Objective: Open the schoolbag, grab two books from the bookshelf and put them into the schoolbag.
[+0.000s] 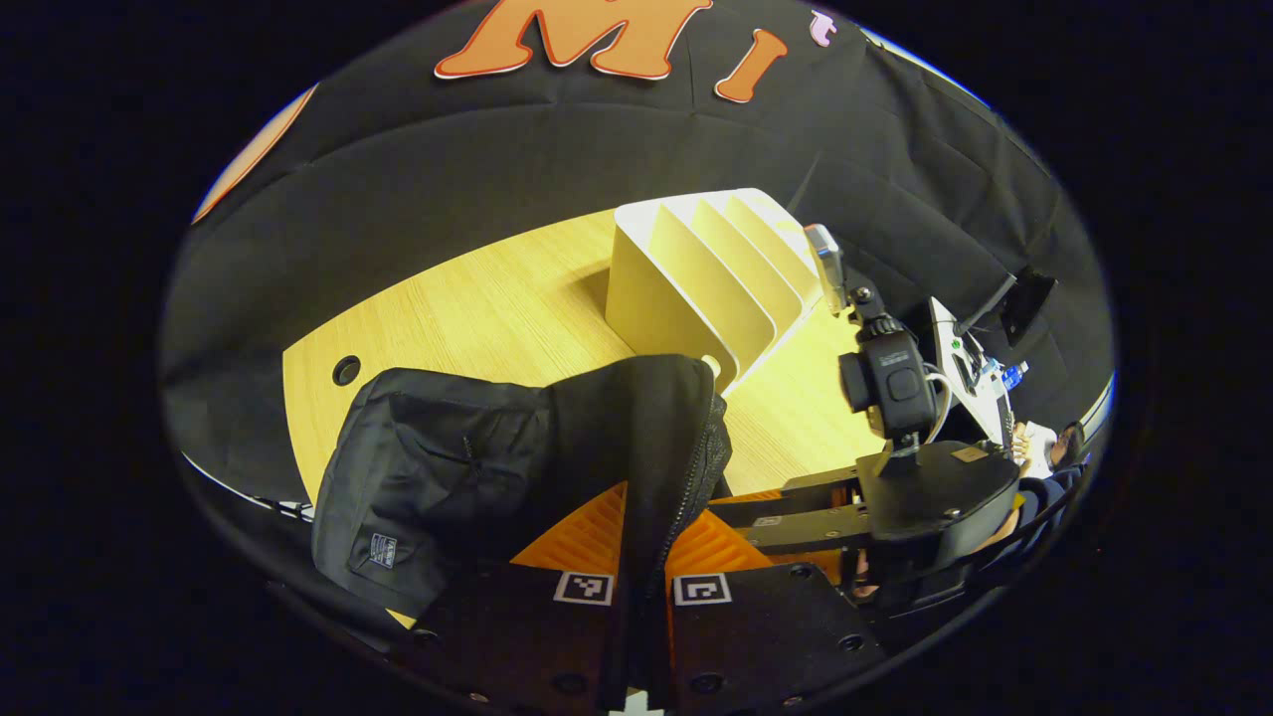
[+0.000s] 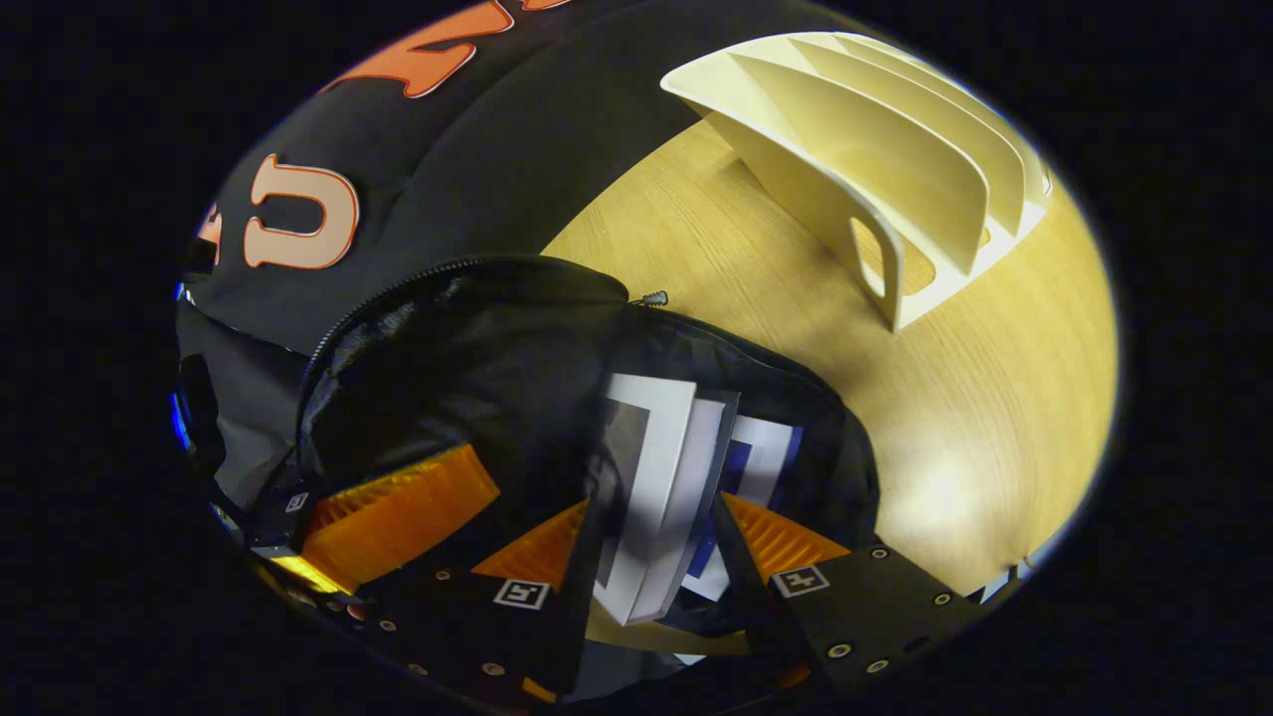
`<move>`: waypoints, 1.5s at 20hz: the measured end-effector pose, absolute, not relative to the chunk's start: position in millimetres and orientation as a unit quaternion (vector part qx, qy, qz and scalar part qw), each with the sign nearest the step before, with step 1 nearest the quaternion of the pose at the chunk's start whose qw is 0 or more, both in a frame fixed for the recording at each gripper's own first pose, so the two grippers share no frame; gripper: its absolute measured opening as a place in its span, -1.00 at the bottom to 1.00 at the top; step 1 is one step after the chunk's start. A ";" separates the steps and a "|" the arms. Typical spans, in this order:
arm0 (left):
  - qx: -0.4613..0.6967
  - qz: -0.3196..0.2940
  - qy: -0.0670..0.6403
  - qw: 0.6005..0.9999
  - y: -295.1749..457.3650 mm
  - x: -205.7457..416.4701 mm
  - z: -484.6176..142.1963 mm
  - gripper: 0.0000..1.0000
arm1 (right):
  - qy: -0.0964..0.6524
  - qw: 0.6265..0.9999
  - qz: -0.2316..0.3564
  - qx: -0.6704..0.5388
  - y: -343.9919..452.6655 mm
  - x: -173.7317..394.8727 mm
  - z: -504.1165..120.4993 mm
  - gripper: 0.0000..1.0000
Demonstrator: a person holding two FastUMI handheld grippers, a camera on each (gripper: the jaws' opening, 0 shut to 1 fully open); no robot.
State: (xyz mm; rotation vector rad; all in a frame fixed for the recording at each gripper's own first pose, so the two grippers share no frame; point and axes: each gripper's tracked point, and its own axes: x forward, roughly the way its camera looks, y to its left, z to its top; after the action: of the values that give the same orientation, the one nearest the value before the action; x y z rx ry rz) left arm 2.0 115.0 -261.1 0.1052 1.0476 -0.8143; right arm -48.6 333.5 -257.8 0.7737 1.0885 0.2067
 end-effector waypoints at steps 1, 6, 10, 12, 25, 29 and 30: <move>0.050 -0.369 0.486 0.791 116.8 2.2 -261.2 -0.80 | 0.502 0.783 0.102 0.354 326.4 -49.0 -252.6 0.40; 0.039 -0.353 0.480 0.802 101.5 -4.6 -254.4 -0.64 | 0.452 0.826 0.087 0.325 246.6 -34.5 -211.8 0.38; 0.053 -0.343 0.476 0.808 72.9 -20.8 -251.3 0.24 | 0.395 0.885 0.060 0.241 154.9 -12.5 -192.8 0.42; 0.050 -0.336 0.472 0.814 54.6 -27.4 -246.5 0.48 | 0.366 0.908 0.055 0.197 116.4 -5.2 -173.8 0.45; 0.020 -0.160 0.255 0.953 -11.3 22.4 -116.5 0.93 | 0.186 0.979 0.055 0.055 -3.2 14.5 -62.9 0.70; 0.022 -0.116 0.161 0.980 -24.0 24.3 -50.9 1.00 | 0.101 0.993 0.052 0.010 -29.2 6.1 -7.1 0.75; 0.022 -0.108 0.141 0.984 -29.3 21.4 -35.1 1.00 | 0.081 0.996 0.048 -0.001 -35.2 1.3 6.5 0.77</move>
State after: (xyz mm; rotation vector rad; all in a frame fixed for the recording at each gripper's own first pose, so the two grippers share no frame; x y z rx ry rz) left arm 21.4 -29.3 -35.1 0.0445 0.2843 -0.2166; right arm 1.3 -35.2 6.5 -0.0014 0.1622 0.0968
